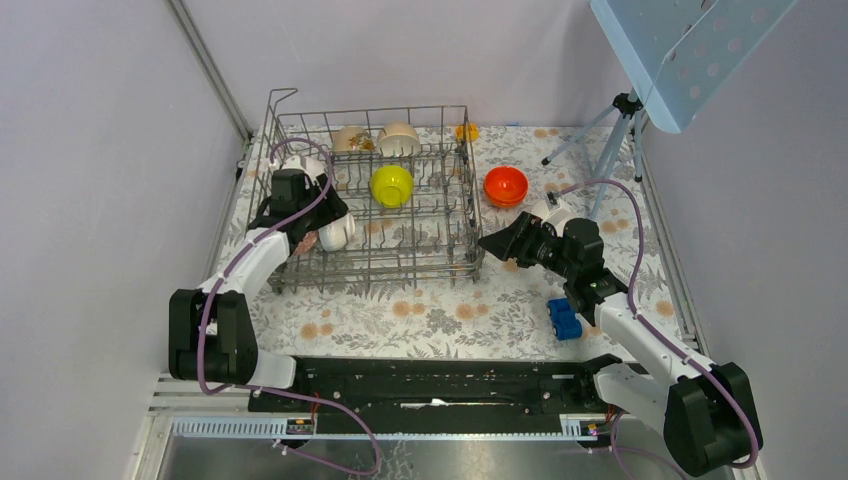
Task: Unload the bowls from the dish rack
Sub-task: Pick up the bowl from the dish rack.
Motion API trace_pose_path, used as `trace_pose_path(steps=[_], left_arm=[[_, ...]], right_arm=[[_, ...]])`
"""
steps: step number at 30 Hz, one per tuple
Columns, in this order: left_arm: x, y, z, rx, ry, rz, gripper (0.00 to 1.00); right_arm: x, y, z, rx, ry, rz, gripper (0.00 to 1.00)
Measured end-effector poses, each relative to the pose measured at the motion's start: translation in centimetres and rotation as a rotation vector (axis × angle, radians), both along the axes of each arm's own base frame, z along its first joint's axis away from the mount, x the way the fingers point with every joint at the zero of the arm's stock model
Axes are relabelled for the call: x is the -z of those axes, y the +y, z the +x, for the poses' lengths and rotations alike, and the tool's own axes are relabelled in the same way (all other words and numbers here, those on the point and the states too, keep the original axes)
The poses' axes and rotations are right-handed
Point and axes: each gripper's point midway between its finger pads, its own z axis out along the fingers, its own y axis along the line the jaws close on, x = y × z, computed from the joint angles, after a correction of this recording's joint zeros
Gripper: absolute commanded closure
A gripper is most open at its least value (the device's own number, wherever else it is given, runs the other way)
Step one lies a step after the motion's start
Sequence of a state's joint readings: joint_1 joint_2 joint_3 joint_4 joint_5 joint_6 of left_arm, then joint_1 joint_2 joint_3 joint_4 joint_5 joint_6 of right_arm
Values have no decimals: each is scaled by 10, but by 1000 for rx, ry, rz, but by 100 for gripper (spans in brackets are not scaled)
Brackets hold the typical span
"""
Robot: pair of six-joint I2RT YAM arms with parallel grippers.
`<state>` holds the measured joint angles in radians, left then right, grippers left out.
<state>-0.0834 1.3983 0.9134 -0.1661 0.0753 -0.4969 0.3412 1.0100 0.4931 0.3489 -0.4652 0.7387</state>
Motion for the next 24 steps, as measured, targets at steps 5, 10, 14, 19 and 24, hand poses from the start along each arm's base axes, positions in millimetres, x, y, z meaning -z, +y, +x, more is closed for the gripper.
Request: trace_pose_path(steps=[5,10,14,19,24], left_arm=[[4,-2,-1,10,-4,-40,42],[4,-4,-2,19,-9,-70,57],[1,-10,-1,50,-22,-100,73],[-4,-21,-2,88,-35,-158,85],[-2,-22,-3,82,-31,-172,95]], right_arm=[[0,0,1,5,2,0,24],[5,-5,4,39,10,-16,23],[12,-11,8,83,31,-43,23],[20,-15,9,108,50,-64,23],[27,-21,11,139,65,-90,21]])
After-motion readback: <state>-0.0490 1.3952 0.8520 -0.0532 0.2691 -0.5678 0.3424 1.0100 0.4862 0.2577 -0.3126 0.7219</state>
